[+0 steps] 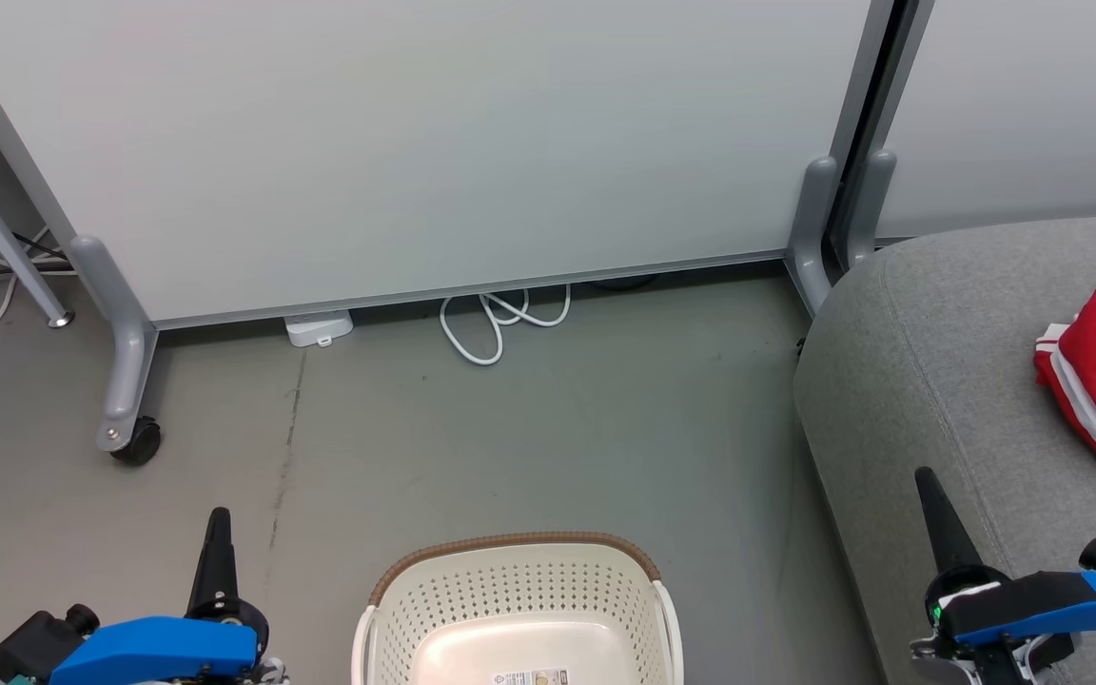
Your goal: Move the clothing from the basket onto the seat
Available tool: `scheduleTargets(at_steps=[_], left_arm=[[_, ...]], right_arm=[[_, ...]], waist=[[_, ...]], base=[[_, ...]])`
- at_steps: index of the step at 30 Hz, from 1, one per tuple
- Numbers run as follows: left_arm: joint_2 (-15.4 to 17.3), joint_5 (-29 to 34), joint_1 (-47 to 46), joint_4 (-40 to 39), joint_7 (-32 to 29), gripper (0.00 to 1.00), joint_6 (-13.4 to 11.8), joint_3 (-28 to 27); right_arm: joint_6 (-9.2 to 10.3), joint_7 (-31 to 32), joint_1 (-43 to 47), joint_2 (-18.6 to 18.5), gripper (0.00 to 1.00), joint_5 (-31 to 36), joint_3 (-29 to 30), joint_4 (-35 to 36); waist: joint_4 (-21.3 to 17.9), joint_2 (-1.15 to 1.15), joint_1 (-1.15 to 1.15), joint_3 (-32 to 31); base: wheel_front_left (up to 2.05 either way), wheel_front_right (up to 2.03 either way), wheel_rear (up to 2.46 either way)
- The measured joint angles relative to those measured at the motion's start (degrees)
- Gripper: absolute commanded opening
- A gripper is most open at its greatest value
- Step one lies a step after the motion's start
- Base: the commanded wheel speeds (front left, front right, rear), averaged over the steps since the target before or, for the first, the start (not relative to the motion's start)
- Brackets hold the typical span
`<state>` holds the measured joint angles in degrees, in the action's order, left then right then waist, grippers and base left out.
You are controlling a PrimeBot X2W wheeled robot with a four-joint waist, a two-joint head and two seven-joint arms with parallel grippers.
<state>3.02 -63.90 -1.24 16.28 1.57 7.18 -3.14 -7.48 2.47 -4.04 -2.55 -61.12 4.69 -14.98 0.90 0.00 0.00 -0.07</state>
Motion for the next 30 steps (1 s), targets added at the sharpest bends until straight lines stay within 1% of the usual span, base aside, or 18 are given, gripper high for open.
scheduleTargets(at_steps=[30], left_arm=[[0.01,-15.24,-2.41,-1.21,-4.19,0.0,0.01,-1.65]], right_arm=[[0.0,2.03,-1.06,-0.05,0.0,-16.55,0.99,0.52]], waist=[[-0.42,0.0,0.0,0.12]], base=[[0.0,0.0,0.0]])
